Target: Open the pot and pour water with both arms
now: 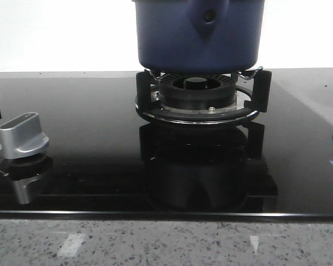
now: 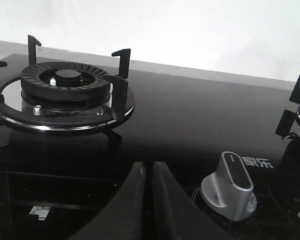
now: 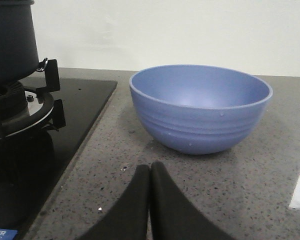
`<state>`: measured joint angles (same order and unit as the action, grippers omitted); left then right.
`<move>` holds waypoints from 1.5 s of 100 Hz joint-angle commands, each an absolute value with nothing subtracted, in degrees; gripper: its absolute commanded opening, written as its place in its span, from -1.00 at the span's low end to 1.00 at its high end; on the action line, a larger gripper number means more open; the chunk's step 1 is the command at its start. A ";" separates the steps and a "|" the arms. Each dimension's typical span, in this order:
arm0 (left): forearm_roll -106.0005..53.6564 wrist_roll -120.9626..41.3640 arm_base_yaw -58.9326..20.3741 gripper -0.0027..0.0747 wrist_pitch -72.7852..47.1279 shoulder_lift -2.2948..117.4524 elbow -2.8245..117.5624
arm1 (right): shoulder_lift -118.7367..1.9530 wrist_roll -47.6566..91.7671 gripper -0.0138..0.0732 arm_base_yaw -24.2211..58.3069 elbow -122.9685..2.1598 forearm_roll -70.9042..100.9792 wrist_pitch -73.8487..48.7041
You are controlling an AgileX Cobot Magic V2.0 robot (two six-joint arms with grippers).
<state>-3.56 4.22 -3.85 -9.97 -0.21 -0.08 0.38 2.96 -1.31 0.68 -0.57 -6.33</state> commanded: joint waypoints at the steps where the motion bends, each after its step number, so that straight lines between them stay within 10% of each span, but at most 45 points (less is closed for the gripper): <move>1: -4.15 4.38 -3.73 -0.98 -5.81 -1.77 -1.89 | 1.71 3.33 -0.79 -1.61 2.10 -1.10 -1.72; 96: -4.68 4.38 -3.73 -0.98 -4.56 -1.77 -1.89 | 1.71 3.33 -0.79 -1.61 2.10 1.16 1.40; 150: -36.26 4.38 -3.73 -0.98 -2.09 -1.77 -1.89 | 1.71 3.21 -0.79 -1.61 2.10 27.29 2.74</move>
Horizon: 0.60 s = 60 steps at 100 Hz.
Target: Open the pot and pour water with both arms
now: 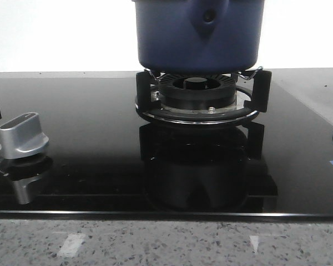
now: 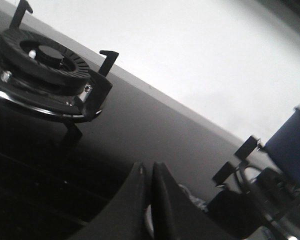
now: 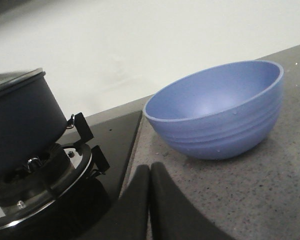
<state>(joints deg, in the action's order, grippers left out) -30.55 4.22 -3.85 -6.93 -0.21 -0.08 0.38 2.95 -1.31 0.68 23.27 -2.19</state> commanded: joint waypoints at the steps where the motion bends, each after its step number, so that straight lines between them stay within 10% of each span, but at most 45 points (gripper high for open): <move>1: -37.17 4.38 -3.73 -0.98 -2.09 -1.77 -1.89 | 1.71 3.21 -0.79 -1.61 2.10 27.77 2.92; 60: -33.21 -10.33 -3.73 -0.98 -15.55 8.80 18.40 | -7.23 3.55 -0.79 -1.61 -20.48 14.56 -22.81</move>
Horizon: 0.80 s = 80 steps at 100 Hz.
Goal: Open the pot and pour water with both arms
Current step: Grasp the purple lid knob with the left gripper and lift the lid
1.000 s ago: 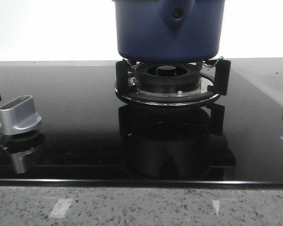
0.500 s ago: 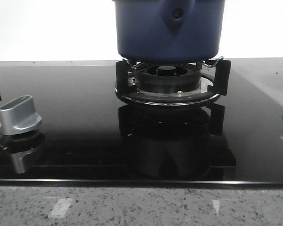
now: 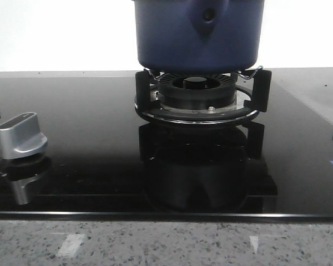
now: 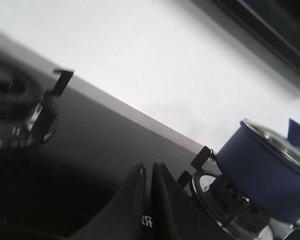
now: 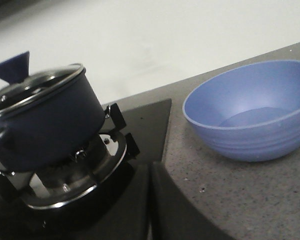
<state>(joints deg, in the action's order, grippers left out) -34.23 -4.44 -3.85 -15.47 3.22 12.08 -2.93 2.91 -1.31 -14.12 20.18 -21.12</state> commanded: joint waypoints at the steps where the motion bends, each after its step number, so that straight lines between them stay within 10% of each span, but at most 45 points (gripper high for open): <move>1: -33.21 -11.38 -3.73 -0.98 -15.73 9.90 18.83 | -8.01 3.55 -0.79 -1.61 -21.40 13.47 -23.67; 66: -86.11 -69.52 -3.83 -0.97 -42.88 55.06 47.82 | -27.77 3.79 -0.78 -1.50 -39.85 8.79 -38.06; 80: -87.70 -73.43 -3.83 -0.63 -50.89 61.09 51.91 | -27.77 3.79 -0.45 -1.50 -39.85 8.79 -37.53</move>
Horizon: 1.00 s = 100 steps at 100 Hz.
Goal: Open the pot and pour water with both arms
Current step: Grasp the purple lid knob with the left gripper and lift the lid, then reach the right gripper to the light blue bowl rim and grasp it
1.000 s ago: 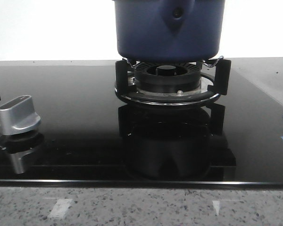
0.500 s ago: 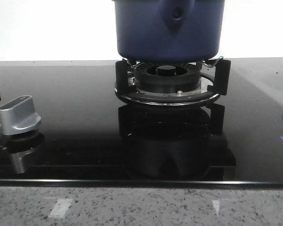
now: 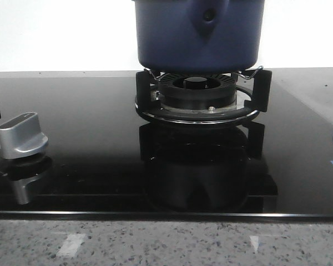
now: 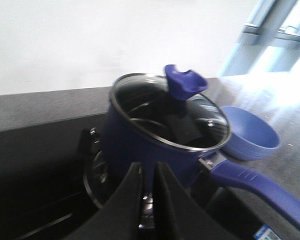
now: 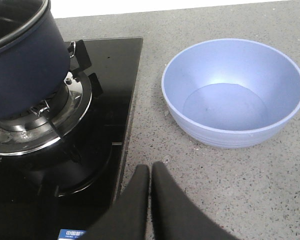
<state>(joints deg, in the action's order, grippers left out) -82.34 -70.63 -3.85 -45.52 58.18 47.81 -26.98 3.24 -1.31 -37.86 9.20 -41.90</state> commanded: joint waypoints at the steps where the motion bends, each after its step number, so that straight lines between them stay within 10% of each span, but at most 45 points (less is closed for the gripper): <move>1: -87.70 -73.43 -3.83 -0.57 -51.24 61.39 52.37 | -27.77 3.79 -0.42 -1.50 -39.85 8.79 -37.53; 20: -88.61 -75.71 -7.74 0.04 -54.34 68.25 58.36 | -27.77 3.79 0.33 -1.50 -39.85 8.79 -36.88; 100: -89.02 -89.85 -21.47 0.54 -46.31 91.35 79.95 | -27.77 3.79 0.34 -1.50 -39.85 8.79 -42.07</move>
